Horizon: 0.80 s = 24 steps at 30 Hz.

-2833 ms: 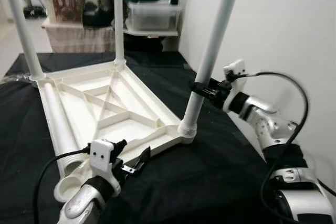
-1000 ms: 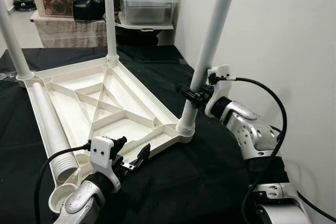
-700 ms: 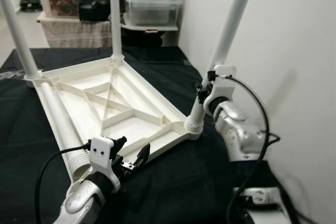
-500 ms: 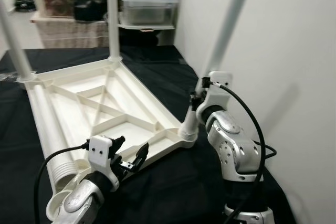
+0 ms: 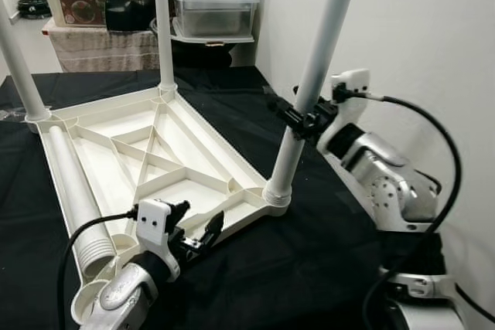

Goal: Building children table

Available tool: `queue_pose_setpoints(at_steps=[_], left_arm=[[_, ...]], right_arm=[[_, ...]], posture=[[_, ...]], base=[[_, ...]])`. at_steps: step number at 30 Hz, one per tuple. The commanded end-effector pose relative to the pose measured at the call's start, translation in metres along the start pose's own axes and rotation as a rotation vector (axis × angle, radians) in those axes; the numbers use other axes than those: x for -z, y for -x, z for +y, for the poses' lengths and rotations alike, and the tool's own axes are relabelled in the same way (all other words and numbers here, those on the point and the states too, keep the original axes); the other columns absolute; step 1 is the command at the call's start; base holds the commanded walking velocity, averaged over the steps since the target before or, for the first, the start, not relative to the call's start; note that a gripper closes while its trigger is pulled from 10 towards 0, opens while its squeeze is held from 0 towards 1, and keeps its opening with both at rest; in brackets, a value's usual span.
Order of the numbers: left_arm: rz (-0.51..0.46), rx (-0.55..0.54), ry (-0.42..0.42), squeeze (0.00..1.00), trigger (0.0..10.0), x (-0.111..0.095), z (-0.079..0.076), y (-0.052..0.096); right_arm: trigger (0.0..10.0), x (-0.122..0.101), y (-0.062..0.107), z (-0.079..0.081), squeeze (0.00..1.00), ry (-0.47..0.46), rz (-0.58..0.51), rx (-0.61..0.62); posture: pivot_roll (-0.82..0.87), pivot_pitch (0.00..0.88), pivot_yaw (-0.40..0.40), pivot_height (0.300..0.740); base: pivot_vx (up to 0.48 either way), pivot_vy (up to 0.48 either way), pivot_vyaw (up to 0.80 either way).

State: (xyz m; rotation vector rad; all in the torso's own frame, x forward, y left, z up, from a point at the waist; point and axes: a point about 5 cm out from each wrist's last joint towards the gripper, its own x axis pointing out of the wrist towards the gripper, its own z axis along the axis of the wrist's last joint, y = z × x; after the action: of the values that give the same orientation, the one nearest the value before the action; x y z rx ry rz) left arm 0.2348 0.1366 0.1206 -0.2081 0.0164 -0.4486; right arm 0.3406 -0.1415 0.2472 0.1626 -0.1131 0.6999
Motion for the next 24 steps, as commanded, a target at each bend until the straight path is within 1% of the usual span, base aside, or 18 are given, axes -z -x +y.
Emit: queue_pose_setpoints(at_steps=[1,2,4,5,6,7,8,9,10,11,12,14,16,17,18,19,20,24], left_arm=[[0.007,0.002,0.003,0.0,10.0,0.003,0.0,0.0],[0.005,0.002,0.0,0.0,10.0,0.002,0.001,0.0],[0.005,0.002,0.0,0.0,10.0,0.002,0.001,0.0],[0.004,0.004,-0.005,0.0,10.0,0.002,0.002,0.0],[0.004,0.004,-0.005,0.0,10.0,0.002,0.002,0.0],[0.005,0.004,-0.006,0.0,10.0,0.002,0.002,0.0],[0.006,0.003,-0.008,0.0,10.0,0.002,0.002,0.001],[0.006,0.003,-0.008,0.0,10.0,0.002,0.002,0.002],[0.006,0.003,-0.008,0.0,10.0,0.002,0.002,0.002],[0.006,0.004,-0.008,0.0,10.0,0.002,0.002,0.001],[0.005,0.007,-0.009,0.0,10.0,0.001,0.002,0.001],[0.005,0.011,-0.008,0.0,10.0,0.0,0.002,0.001],[0.005,0.012,-0.008,0.0,10.0,0.0,0.002,0.001],[0.007,0.017,-0.008,0.0,10.0,0.0,0.002,0.001],[0.01,0.023,-0.008,0.0,10.0,0.001,0.002,0.001],[0.013,0.027,-0.008,0.0,10.0,0.001,0.002,0.0],[0.014,0.031,-0.008,0.0,10.0,0.002,0.001,0.0],[0.015,0.032,-0.007,0.0,10.0,0.002,0.001,0.0]], right_arm=[[10.0,0.002,0.0,0.0,0.0,-0.008,0.007,-0.019],[0.0,0.015,0.0,-0.001,0.0,-0.047,0.047,-0.041],[0.0,0.015,0.0,-0.001,0.0,-0.047,0.047,-0.041],[0.0,0.04,-0.005,-0.004,0.0,-0.121,0.126,0.071],[0.0,0.04,-0.005,-0.004,0.0,-0.121,0.126,0.071],[0.0,0.048,-0.008,-0.005,0.0,-0.128,0.159,0.153],[0.0,0.051,-0.009,-0.013,0.0,-0.09,0.162,0.344],[0.0,0.052,-0.009,-0.018,0.0,-0.061,0.155,0.471],[0.0,0.052,-0.009,-0.018,0.0,-0.061,0.155,0.471],[0.0,0.057,0.0,-0.025,0.0,-0.097,0.175,0.683],[0.0,0.062,0.006,-0.019,0.0,-0.084,0.19,0.777],[0.2,0.065,0.006,0.006,0.0,-0.116,0.195,0.721],[0.2,0.065,0.005,0.013,0.0,-0.12,0.189,0.677],[10.0,0.057,0.001,0.022,0.0,-0.12,0.145,0.611],[10.0,0.048,-0.002,0.027,0.0,-0.136,0.09,0.532],[10.0,0.041,-0.003,0.028,0.26,-0.117,0.053,0.492],[10.0,0.036,-0.004,0.028,1.0,-0.116,0.026,0.436],[10.0,0.033,-0.005,0.026,1.0,-0.117,0.017,0.408]], posture=[[0.02,0.0,-0.121,0.74],[0.02,0.0,-0.121,0.74],[0.02,0.0,-0.121,0.74],[0.04,0.0,-0.127,0.74],[0.04,0.0,-0.127,0.74],[0.04,0.0,-0.127,0.74],[0.04,0.0,-0.126,0.74],[0.04,0.0,-0.126,0.74],[0.04,0.0,-0.126,0.74],[0.03,0.0,-0.122,0.74],[0.04,0.0,-0.12,0.74],[0.03,0.0,-0.113,0.74],[0.03,0.0,-0.113,0.74],[0.02,0.0,-0.107,0.74],[0.02,0.0,-0.107,0.74],[0.02,0.0,-0.107,0.74],[0.01,0.0,-0.103,0.74],[0.01,0.0,-0.103,0.74]], base=[[0.0,0.0,0.0],[0.0,0.0,0.0],[0.0,0.0,0.0],[0.0,0.0,0.0],[0.0,0.0,0.0],[0.0,0.0,0.0],[0.0,0.0,0.0],[0.0,0.0,0.0],[0.0,0.0,0.0],[0.0,0.0,0.0],[0.0,0.0,0.0],[0.0,0.0,0.0],[0.0,0.0,0.0],[0.0,0.0,0.0],[0.0,0.0,0.0],[0.0,0.0,0.0],[0.0,0.0,0.0],[0.0,0.0,0.0]])
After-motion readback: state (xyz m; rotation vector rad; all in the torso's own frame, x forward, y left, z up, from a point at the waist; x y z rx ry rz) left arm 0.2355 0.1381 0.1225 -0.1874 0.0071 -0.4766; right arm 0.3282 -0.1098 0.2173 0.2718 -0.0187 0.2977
